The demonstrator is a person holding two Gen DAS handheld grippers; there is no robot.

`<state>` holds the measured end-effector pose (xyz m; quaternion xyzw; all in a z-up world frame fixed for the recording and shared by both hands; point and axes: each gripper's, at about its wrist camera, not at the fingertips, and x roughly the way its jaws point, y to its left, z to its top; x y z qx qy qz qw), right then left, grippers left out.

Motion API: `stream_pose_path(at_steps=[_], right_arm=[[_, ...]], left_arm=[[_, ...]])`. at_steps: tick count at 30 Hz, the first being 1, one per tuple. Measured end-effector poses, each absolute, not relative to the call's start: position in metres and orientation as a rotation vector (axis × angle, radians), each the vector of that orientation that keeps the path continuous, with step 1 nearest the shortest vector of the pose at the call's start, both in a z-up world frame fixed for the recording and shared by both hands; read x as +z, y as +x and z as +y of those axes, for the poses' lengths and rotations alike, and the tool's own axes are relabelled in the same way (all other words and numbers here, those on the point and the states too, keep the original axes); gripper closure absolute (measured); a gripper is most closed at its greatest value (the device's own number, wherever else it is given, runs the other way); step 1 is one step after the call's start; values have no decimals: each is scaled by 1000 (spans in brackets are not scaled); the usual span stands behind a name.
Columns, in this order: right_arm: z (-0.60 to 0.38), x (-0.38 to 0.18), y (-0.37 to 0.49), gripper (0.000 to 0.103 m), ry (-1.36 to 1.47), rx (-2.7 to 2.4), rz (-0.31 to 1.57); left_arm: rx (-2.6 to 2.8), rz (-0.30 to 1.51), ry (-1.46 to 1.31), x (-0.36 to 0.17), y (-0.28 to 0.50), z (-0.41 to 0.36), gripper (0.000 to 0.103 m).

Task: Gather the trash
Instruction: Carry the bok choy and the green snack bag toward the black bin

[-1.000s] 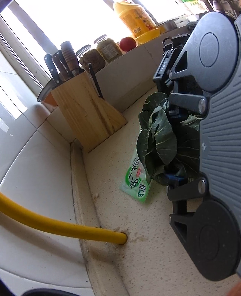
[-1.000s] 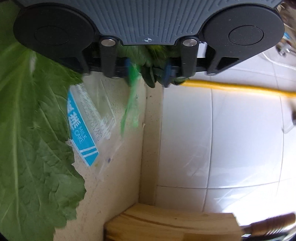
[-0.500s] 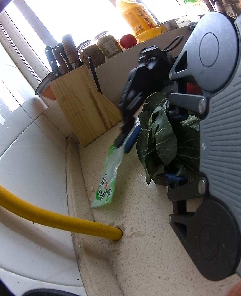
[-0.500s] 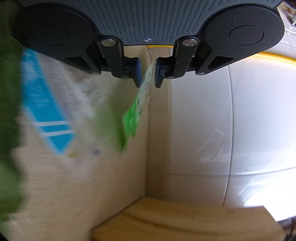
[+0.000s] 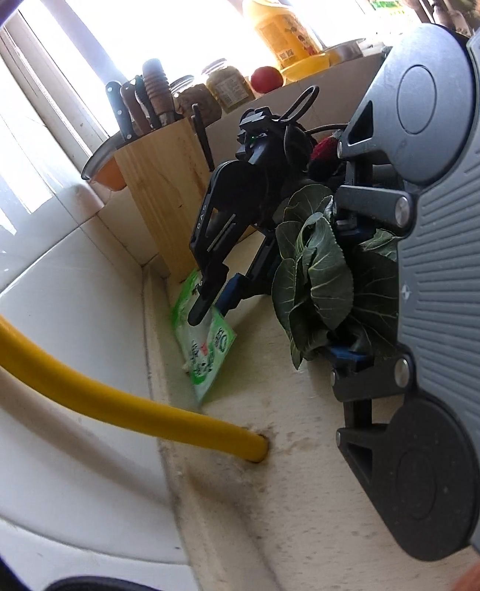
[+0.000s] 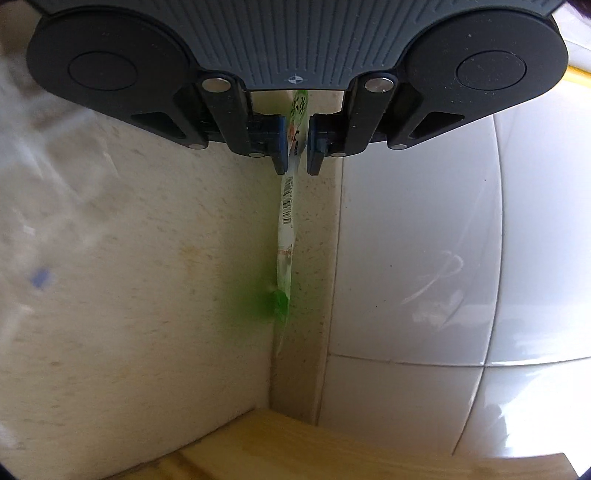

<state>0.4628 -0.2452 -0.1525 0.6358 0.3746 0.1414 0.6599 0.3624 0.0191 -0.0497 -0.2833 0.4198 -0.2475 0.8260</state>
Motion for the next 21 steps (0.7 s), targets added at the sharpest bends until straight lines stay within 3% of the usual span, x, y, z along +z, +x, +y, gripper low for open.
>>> stream_pose_path(at_steps=[12, 21], right_arm=[[-272, -169, 439, 85, 1570, 455, 739], [-298, -136, 400, 85, 1492, 500, 688]], left_arm=[[-511, 869, -591, -42, 369, 21, 57], [-506, 821, -584, -28, 357, 32, 57]])
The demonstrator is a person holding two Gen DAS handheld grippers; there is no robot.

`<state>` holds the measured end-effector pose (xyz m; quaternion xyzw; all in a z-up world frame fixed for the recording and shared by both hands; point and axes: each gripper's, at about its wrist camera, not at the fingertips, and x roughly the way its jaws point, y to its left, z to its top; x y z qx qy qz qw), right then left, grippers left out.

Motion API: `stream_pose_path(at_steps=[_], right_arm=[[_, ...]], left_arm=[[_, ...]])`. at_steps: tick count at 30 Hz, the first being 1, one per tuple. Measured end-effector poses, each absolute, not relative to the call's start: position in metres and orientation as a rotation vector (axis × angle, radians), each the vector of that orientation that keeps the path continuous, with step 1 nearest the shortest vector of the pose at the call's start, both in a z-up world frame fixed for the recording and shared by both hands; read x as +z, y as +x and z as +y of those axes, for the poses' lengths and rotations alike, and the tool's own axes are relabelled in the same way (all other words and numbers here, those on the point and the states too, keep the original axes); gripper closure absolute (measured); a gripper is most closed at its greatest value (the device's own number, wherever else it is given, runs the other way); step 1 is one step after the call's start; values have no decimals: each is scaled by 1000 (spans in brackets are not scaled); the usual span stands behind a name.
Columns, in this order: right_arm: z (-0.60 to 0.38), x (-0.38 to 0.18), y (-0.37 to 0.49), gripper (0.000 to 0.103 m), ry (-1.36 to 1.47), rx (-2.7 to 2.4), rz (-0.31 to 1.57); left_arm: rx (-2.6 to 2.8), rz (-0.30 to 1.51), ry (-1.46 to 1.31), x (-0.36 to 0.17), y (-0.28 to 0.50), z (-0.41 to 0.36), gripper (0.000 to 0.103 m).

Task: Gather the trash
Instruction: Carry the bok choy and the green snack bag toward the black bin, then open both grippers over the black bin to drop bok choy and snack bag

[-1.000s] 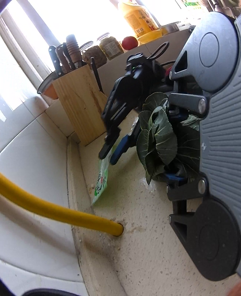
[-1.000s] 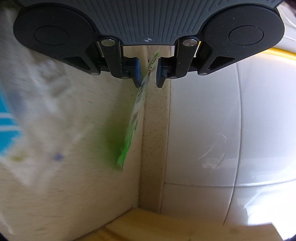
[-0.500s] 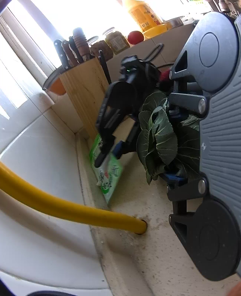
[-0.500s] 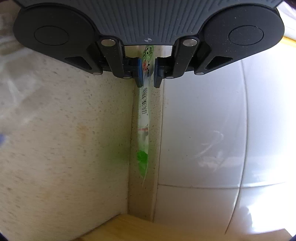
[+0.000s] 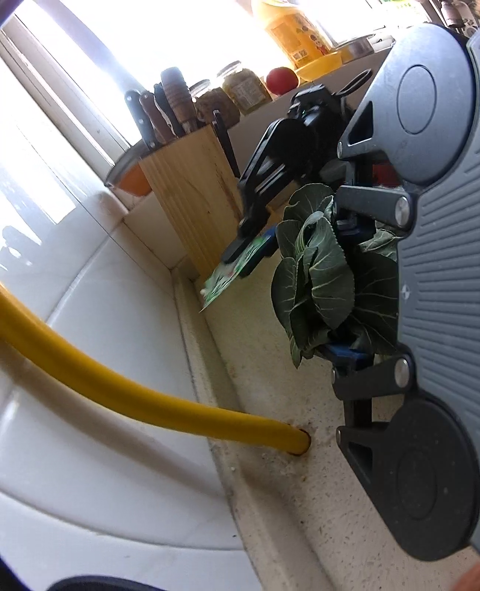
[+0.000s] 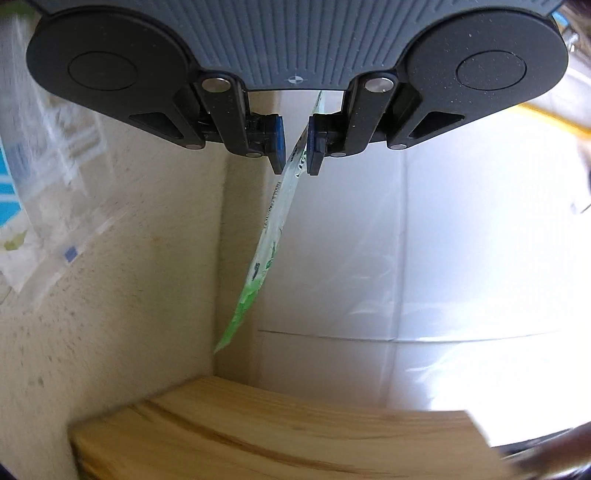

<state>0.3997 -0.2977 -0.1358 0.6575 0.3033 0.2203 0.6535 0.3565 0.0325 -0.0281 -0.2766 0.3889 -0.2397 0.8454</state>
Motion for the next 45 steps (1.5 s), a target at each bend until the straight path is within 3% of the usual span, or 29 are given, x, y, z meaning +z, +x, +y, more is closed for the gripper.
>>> stream_pose_path(at_steps=[8, 25, 35, 45], right_arm=[[-289, -72, 371, 84, 1357, 609, 653], [-200, -18, 302, 81, 1223, 951, 776], [-89, -18, 268, 78, 1067, 1173, 995], [-36, -42, 243, 75, 938, 1181, 1164]], left_arm=[[-491, 754, -562, 1, 330, 48, 57], [-345, 655, -549, 45, 209, 105, 57], [-93, 681, -606, 28, 102, 163, 57], [42, 733, -662, -14, 70, 188, 57]])
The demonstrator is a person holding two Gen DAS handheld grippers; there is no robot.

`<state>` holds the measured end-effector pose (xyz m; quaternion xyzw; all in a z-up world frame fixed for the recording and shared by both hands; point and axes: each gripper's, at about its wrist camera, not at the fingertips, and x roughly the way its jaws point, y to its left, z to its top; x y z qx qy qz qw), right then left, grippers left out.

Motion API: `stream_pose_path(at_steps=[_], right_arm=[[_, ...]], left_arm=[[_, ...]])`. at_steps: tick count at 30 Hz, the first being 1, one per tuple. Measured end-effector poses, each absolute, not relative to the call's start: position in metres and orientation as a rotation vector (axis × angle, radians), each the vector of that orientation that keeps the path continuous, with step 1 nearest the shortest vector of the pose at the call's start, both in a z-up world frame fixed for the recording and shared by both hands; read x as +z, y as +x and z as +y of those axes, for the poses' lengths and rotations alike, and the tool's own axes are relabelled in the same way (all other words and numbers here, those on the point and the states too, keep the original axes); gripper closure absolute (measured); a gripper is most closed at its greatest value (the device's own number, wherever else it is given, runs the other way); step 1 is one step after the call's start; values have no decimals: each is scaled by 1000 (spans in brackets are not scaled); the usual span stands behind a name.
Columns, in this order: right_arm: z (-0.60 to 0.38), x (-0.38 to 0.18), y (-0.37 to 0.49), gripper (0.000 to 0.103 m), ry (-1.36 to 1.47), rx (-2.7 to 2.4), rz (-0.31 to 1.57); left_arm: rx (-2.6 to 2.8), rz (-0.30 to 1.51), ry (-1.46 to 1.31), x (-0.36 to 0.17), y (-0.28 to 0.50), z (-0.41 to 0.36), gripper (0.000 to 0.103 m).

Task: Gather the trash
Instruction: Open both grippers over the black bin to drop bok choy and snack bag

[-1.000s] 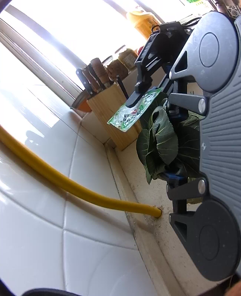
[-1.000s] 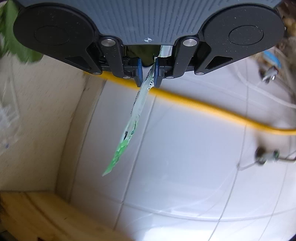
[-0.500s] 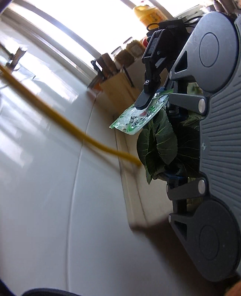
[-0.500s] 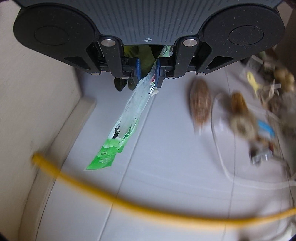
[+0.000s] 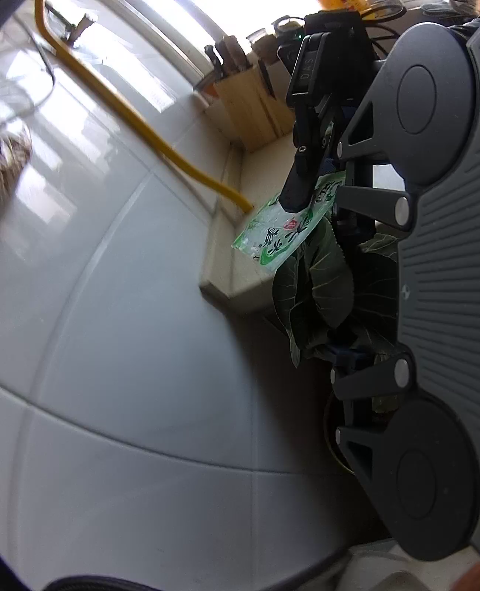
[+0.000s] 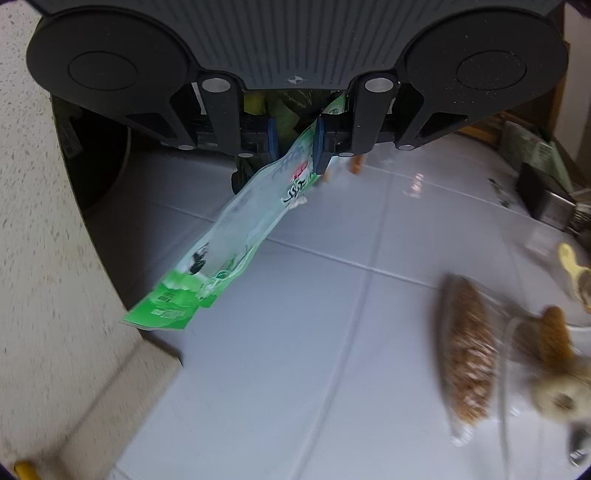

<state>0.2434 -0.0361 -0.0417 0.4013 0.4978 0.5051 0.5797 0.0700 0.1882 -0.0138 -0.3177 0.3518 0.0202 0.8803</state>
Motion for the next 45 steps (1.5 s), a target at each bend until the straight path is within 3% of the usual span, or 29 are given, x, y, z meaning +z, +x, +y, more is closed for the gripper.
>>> stream_pose_path(at_steps=[3, 8, 13, 18, 27, 36, 45], right_arm=[[-21, -55, 242, 69, 894, 1158, 1226], [0, -72, 245, 27, 827, 1129, 1310], [10, -88, 256, 14, 828, 1105, 1393], [20, -101, 256, 13, 790, 1076, 1450], [23, -96, 251, 11, 771, 1072, 1474], [-32, -53, 247, 4, 889, 1044, 1310], [-114, -46, 233, 3, 1017, 914, 1185]], left_arm=[[68, 772, -645, -30, 76, 191, 57], [105, 865, -613, -66, 86, 205, 55], [126, 1017, -632, -112, 110, 210, 53], [173, 1033, -620, -119, 119, 221, 48], [231, 1028, -649, -124, 116, 237, 48], [187, 997, -627, -118, 123, 232, 47], [133, 952, -590, -94, 126, 215, 46]])
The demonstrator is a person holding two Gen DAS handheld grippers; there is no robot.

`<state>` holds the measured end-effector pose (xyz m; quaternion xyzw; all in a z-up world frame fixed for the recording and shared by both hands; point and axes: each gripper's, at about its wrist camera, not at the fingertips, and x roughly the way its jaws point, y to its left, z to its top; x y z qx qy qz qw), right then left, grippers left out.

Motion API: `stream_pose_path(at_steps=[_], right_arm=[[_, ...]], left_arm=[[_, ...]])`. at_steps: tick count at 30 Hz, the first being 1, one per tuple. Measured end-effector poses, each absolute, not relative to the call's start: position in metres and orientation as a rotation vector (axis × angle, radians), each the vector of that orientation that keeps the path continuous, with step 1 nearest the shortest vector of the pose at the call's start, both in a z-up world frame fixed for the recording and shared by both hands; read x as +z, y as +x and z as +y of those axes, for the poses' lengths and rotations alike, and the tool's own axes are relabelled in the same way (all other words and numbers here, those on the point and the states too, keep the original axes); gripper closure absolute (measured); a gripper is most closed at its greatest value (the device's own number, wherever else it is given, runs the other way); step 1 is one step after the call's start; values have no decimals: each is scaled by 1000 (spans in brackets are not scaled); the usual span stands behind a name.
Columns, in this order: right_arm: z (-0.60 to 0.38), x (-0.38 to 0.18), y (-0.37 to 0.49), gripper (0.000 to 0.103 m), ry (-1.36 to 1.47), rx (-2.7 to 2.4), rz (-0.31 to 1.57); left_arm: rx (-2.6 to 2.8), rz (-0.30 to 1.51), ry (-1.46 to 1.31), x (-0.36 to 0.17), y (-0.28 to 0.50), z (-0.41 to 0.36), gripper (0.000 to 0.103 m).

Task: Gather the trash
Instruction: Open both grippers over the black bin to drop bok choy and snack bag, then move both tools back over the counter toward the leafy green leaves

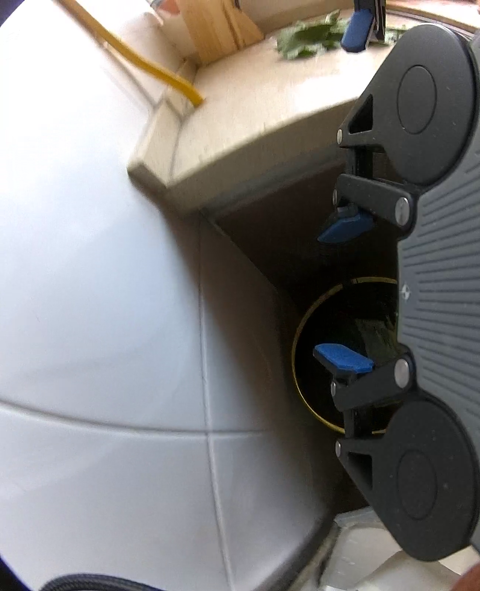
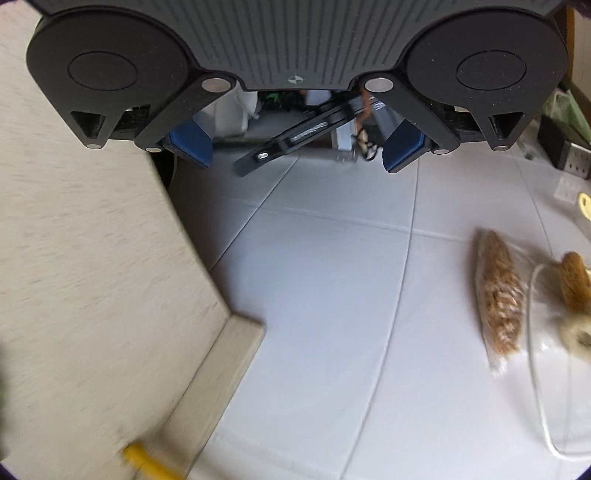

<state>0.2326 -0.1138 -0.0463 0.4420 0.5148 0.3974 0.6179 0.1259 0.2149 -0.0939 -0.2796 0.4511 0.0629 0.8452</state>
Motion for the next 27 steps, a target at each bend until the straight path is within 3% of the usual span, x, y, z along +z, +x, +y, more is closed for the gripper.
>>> stream_pose_path(at_steps=[11, 20, 27], right_arm=[[-213, -31, 196, 0, 993, 653, 964], [-270, 34, 129, 0, 533, 251, 640], [-285, 60, 84, 0, 365, 90, 400]], left_arm=[[-124, 835, -461, -19, 155, 136, 39], [-409, 791, -341, 12, 191, 45, 34], [-588, 850, -362, 3, 211, -16, 33]])
